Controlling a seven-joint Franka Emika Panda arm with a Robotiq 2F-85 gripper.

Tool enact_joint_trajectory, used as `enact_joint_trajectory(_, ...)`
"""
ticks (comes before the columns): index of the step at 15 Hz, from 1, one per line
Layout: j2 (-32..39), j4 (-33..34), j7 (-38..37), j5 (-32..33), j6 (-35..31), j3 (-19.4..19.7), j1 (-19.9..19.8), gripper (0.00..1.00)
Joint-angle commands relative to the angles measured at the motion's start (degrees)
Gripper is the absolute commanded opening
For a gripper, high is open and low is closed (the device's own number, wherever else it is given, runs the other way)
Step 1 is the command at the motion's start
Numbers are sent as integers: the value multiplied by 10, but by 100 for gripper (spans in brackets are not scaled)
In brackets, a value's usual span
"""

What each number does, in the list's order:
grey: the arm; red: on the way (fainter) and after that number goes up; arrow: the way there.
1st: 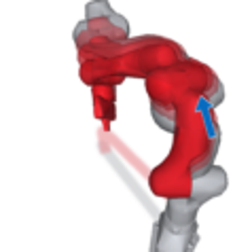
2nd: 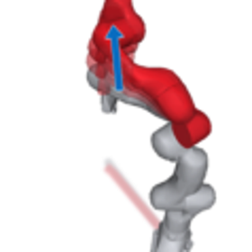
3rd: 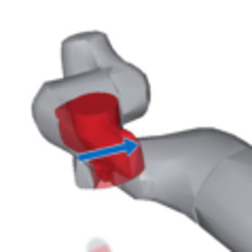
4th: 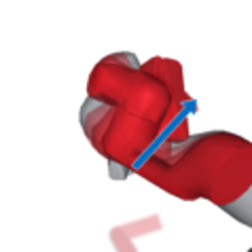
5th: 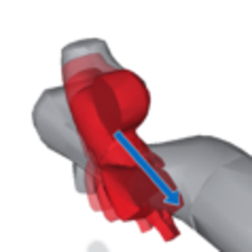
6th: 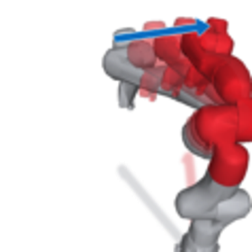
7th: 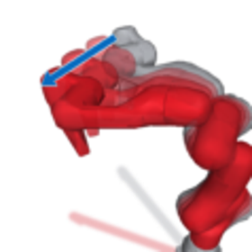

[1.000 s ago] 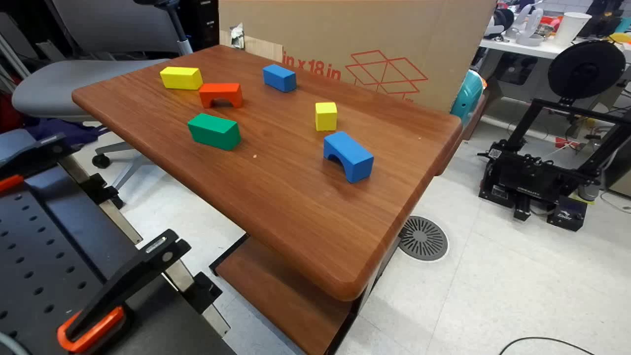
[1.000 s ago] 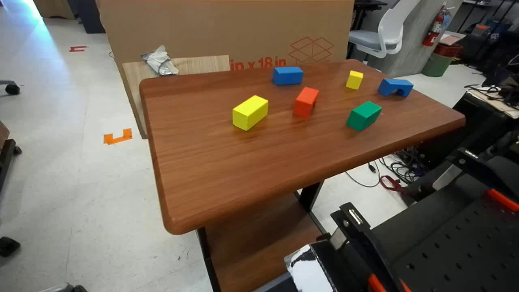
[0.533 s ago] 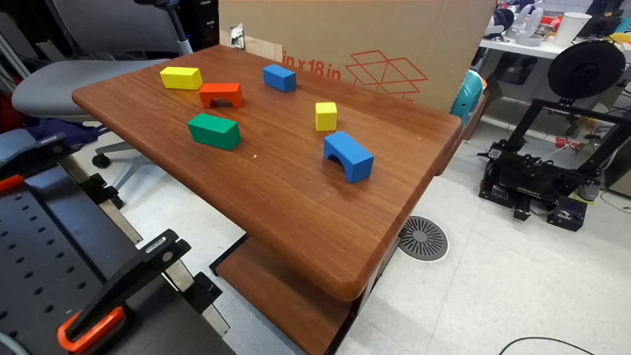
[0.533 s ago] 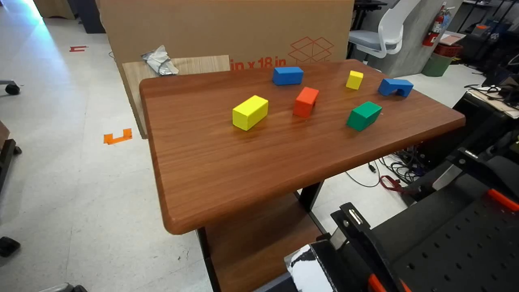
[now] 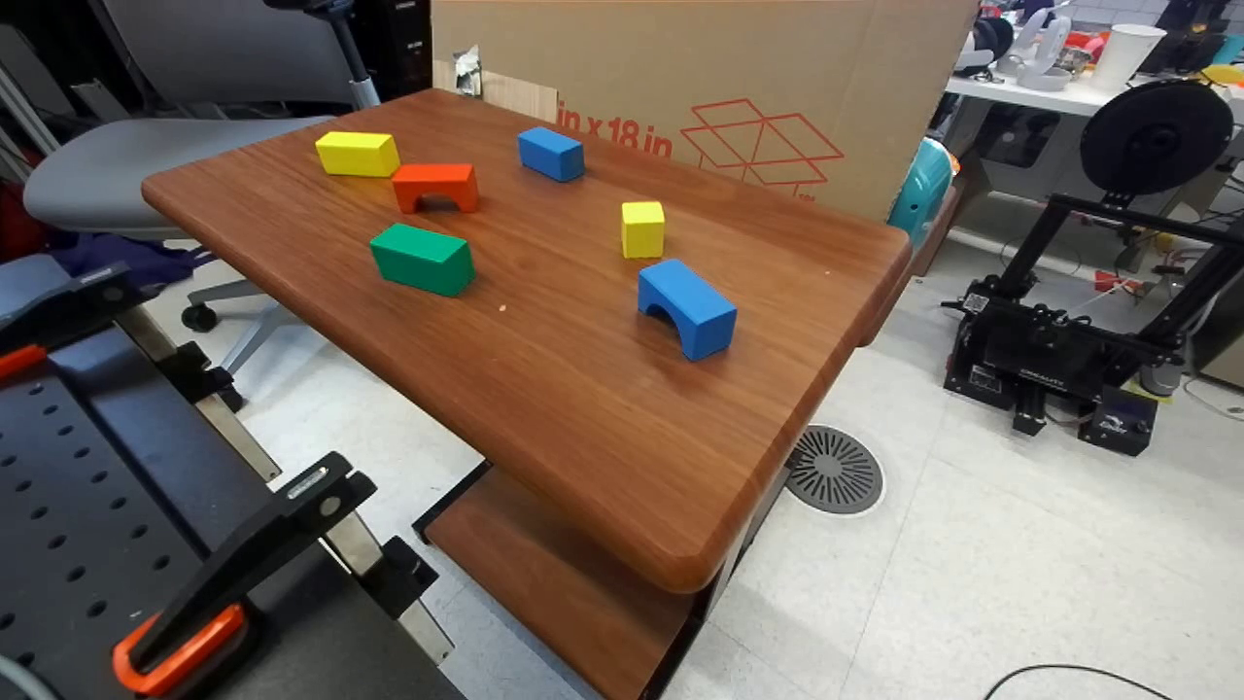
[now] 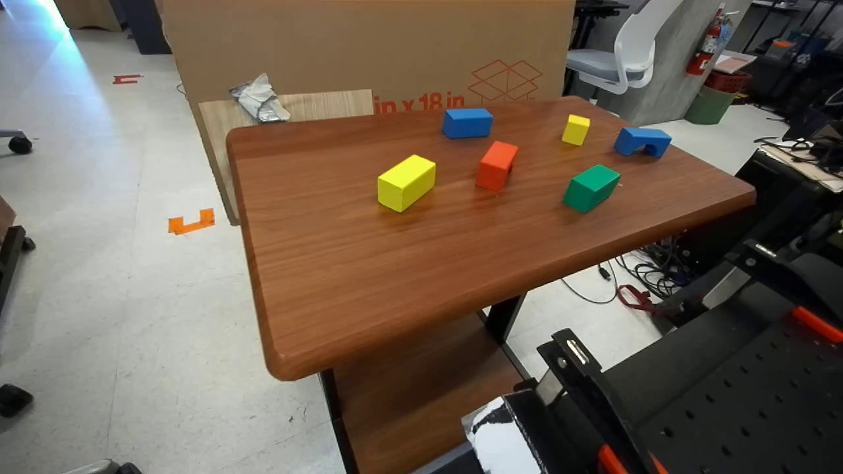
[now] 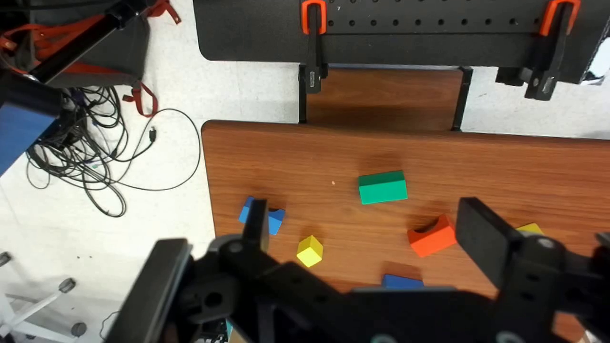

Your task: Pick the green block and move it up on the table

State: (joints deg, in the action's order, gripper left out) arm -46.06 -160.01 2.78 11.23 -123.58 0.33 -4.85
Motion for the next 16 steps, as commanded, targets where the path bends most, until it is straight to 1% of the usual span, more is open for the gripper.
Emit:
enact_joint_trajectory(1, 35, 21, 5, 5, -5, 4, 3, 100)
enact_joint_trajectory(5, 119, 52, 11, 4, -33, 4, 12, 100)
enact_joint_trajectory(7, 171, 63, 23, 3, -66, 6, 21, 100)
enact_joint_trajectory(11, 278, 79, 34, 11, -169, -1, 26, 100)
enact_joint_trajectory(13, 329, 90, 46, 5, -214, 1, 32, 100)
enact_joint_trajectory(16, 400, 112, 74, -9, -258, 5, 40, 100)
